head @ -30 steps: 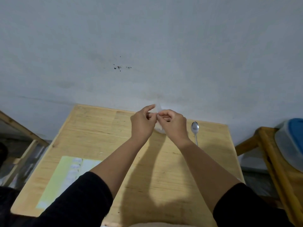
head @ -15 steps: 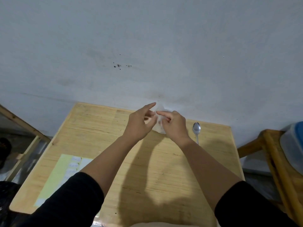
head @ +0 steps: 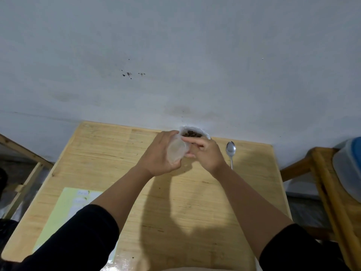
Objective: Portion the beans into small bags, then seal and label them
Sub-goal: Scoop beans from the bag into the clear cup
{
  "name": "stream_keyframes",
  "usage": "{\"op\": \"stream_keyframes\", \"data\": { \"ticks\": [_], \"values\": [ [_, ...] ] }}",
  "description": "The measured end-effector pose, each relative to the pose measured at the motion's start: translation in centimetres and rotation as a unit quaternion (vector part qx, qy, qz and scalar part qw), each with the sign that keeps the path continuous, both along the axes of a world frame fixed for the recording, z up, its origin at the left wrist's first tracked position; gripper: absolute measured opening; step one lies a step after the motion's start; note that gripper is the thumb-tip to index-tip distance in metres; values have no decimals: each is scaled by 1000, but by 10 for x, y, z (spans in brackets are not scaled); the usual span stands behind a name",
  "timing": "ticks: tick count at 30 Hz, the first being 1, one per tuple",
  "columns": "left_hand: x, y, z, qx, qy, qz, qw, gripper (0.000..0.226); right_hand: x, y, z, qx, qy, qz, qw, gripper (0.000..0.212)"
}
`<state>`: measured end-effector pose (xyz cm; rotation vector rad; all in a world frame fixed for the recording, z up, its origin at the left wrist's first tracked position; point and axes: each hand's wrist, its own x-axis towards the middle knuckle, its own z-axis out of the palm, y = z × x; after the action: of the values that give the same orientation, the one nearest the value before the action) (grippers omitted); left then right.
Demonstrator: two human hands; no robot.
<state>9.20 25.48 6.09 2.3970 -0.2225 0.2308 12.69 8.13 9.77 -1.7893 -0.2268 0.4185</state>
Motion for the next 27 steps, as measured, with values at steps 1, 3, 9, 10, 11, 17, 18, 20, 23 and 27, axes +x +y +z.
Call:
{"op": "stream_keyframes", "data": {
  "ticks": [1, 3, 9, 10, 11, 17, 18, 20, 23, 27],
  "values": [
    [-2, 1, -3, -12, 9, 27, 1000, 82, 1, -6, -6, 13, -4, -31, 999, 25],
    [-6, 3, -8, -34, 11, 75, 996, 84, 6, -27, -27, -88, -57, -149, 983, 22],
    [-15, -1, -16, -78, 18, 152, 985, 93, 2, -92, -97, -350, 7, -293, 890, 22],
    [-16, -3, -17, -88, 20, 160, 983, 93, 1, -92, -102, -356, -3, -295, 887, 20],
    [-17, -5, -19, -95, 25, 168, 981, 92, 1, -90, -104, -357, -11, -301, 884, 19],
    [-18, -14, -28, -110, 47, 196, 973, 92, 6, -81, -108, -335, 58, -348, 874, 23],
    [-17, -15, -30, -117, 52, 198, 972, 92, 5, -81, -108, -325, 58, -349, 877, 23],
    [-14, -18, -31, -129, 57, 204, 969, 92, 1, -80, -101, -297, 40, -355, 885, 22],
    [-11, -21, -35, -140, 62, 205, 967, 93, -7, -71, -81, -206, 1, -358, 911, 21],
    [-8, -24, -38, -162, 69, 209, 962, 94, -14, -53, -53, -84, -9, -314, 946, 15]
  ]
}}
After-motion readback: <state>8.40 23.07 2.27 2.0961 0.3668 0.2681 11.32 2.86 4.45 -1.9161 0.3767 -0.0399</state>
